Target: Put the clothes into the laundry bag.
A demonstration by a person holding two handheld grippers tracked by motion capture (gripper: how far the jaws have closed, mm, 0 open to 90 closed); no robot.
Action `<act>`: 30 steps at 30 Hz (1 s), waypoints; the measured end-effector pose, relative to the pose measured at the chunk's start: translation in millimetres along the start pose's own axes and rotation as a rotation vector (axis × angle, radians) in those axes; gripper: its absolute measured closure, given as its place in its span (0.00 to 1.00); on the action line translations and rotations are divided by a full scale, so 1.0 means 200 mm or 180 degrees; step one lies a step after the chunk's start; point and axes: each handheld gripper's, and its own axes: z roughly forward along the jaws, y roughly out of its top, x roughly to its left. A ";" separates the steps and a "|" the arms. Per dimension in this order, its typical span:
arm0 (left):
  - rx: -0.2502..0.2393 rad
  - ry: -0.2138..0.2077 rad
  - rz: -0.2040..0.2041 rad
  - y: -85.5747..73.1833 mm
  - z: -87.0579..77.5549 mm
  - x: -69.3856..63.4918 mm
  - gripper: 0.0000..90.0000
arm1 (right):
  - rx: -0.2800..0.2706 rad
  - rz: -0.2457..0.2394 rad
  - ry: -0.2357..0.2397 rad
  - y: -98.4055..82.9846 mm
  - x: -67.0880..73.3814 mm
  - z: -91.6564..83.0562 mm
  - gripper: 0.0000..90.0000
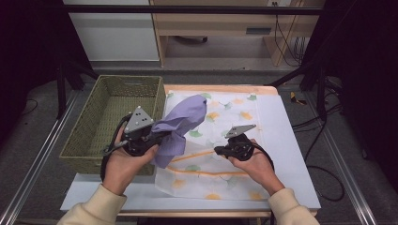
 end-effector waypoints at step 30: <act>-0.0101 -0.0364 0.0141 0.07 0.02 -0.24 0.89 | -0.0141 0.0175 0.0082 -0.02 -0.04 -0.01 0.98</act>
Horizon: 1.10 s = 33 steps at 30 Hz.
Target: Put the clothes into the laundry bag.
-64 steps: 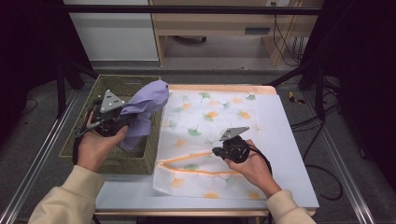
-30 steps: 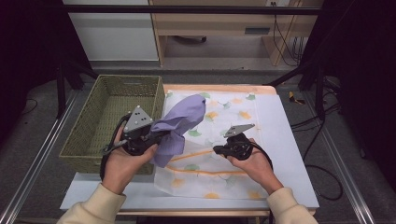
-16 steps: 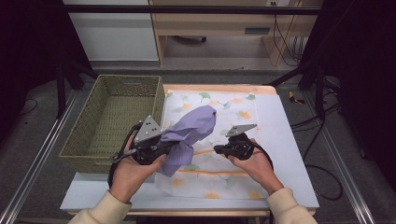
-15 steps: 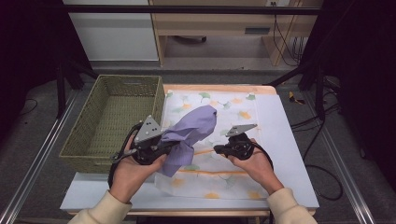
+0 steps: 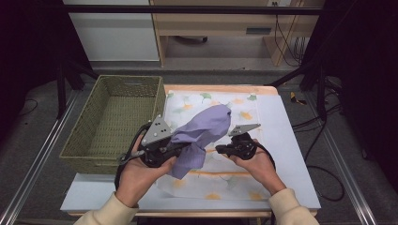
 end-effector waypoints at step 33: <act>0.0058 -0.0088 -0.0064 -0.09 0.09 -0.05 0.89 | -0.0055 0.0095 0.0003 0.00 -0.02 -0.03 0.99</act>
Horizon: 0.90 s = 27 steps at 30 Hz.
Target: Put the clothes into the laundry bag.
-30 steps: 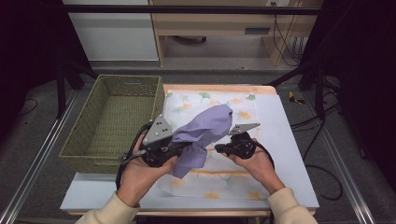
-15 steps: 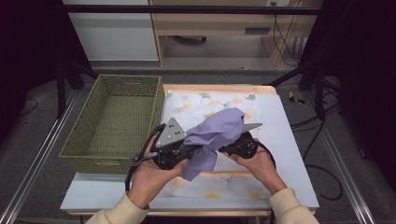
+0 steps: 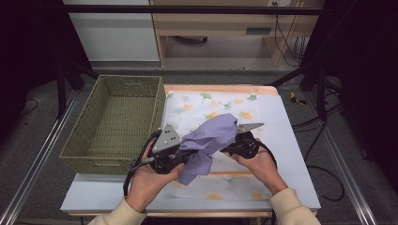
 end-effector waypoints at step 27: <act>0.0220 0.0005 0.0070 -0.13 0.01 -0.02 0.89 | -0.0060 -0.0114 -0.0109 0.18 0.04 -0.10 0.99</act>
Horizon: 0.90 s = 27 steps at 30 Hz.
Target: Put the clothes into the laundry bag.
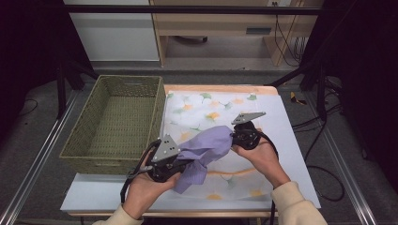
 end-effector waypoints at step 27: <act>0.0350 -0.0037 0.0102 -0.12 0.09 -0.01 0.89 | -0.0076 -0.0113 -0.0025 0.10 0.02 -0.05 0.99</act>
